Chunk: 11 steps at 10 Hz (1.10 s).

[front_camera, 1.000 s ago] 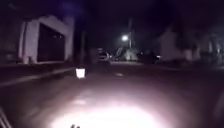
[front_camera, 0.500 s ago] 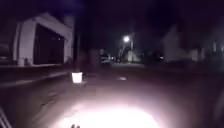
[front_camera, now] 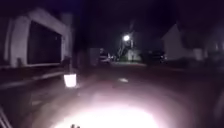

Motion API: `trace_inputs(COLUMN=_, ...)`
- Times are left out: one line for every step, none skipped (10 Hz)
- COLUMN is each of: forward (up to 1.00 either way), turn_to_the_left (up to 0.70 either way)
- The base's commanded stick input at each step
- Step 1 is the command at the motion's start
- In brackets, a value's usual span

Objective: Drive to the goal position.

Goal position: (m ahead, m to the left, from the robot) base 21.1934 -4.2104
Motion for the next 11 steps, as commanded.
trace_inputs(forward=1.00, turn_to_the_left=0.00)
trace_inputs(forward=1.00, turn_to_the_left=0.00)
trace_inputs(forward=1.00, turn_to_the_left=0.00)
trace_inputs(forward=0.77, turn_to_the_left=0.00)
trace_inputs(forward=0.06, turn_to_the_left=0.00)
trace_inputs(forward=0.00, turn_to_the_left=0.00)
trace_inputs(forward=0.00, turn_to_the_left=0.00)
trace_inputs(forward=0.00, turn_to_the_left=0.00)
trace_inputs(forward=0.00, turn_to_the_left=0.00)
trace_inputs(forward=0.00, turn_to_the_left=0.00)
trace_inputs(forward=0.00, turn_to_the_left=0.00)
